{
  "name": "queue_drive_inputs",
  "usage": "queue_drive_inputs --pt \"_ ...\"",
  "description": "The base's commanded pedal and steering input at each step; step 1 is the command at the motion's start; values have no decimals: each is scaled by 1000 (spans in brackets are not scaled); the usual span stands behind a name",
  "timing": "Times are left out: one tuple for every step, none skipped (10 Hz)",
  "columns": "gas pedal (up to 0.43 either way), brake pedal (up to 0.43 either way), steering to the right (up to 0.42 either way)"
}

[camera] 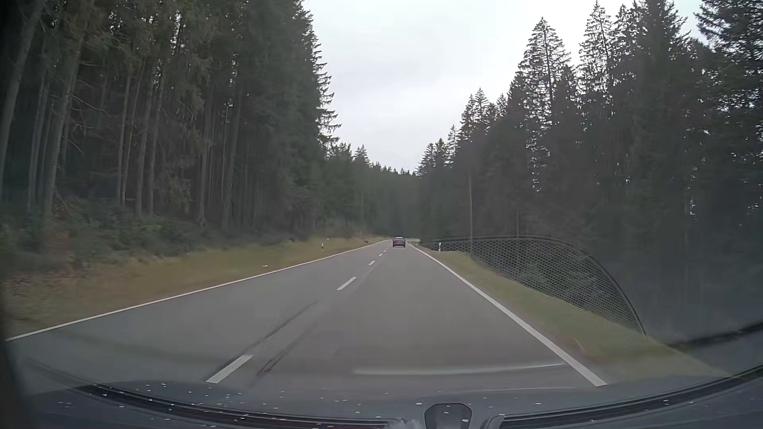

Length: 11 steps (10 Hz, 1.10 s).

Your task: Follow the waypoints while adhering to traffic rules and regulations

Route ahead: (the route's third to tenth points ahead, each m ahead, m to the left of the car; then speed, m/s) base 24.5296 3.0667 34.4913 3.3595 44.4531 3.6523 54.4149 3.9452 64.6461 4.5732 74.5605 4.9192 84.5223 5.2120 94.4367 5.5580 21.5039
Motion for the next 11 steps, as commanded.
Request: queue_drive_inputs --pt "469 0 -9" --pt "449 0 -7" --pt "398 0 -6" --pt "370 0 -6" --pt "350 0 -6" --pt "319 0 -6" --pt "299 0 -5" --pt "268 0 -5" --pt "248 0 -4" --pt "240 0 -4" --pt "228 0 -4"
